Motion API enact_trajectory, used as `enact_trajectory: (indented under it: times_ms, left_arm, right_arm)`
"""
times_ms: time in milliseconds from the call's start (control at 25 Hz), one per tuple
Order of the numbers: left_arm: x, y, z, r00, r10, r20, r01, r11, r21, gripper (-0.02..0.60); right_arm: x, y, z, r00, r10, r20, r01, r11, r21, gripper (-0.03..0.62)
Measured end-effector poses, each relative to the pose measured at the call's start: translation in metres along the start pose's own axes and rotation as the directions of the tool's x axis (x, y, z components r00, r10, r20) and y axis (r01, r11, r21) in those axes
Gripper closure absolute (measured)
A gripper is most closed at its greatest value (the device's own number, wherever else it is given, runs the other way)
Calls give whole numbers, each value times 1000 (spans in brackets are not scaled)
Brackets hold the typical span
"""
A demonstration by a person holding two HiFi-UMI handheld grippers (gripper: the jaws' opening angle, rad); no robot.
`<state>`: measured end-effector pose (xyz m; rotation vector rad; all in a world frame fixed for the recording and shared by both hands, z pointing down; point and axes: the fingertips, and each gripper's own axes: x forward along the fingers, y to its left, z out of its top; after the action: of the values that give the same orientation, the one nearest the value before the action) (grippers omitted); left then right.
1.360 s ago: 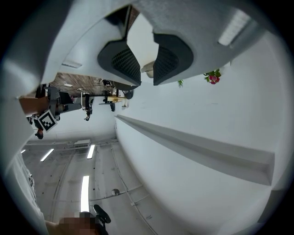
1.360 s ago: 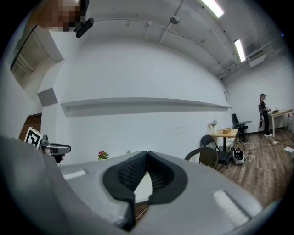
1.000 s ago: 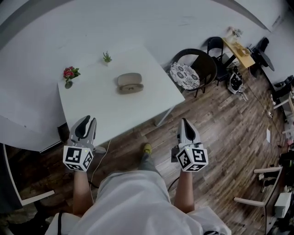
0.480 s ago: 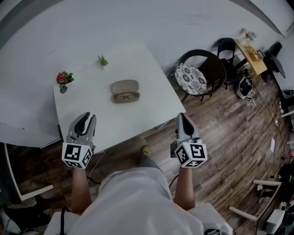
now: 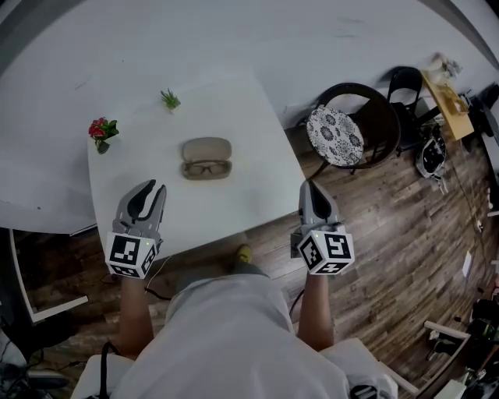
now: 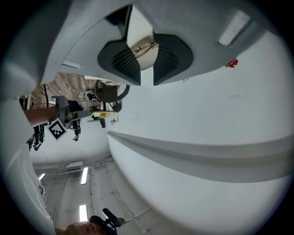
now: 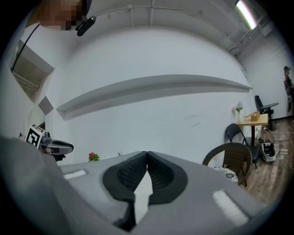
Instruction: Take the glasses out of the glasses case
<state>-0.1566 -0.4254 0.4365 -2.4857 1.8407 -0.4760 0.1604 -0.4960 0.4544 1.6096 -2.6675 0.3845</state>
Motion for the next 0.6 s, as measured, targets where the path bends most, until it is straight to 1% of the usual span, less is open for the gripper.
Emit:
enact_trajectory:
  times_ms: [200,440,600]
  left_arm:
    - [11,-4,-6,999,2,-40,-2,1000,8,486]
    - [21,1,-18,996,-26,-85,30,999,44,486]
    - [35,6,-18,994,-55,-92,60,997,50,486]
  right_arm:
    - [18,-7,-11,999,36,-37,-36,999,7,591]
    - [31,-15,-16,998,26,-52,-25,1000,13,591]
    - [38,-21,-14,999,18,-47,-15,998,66,591]
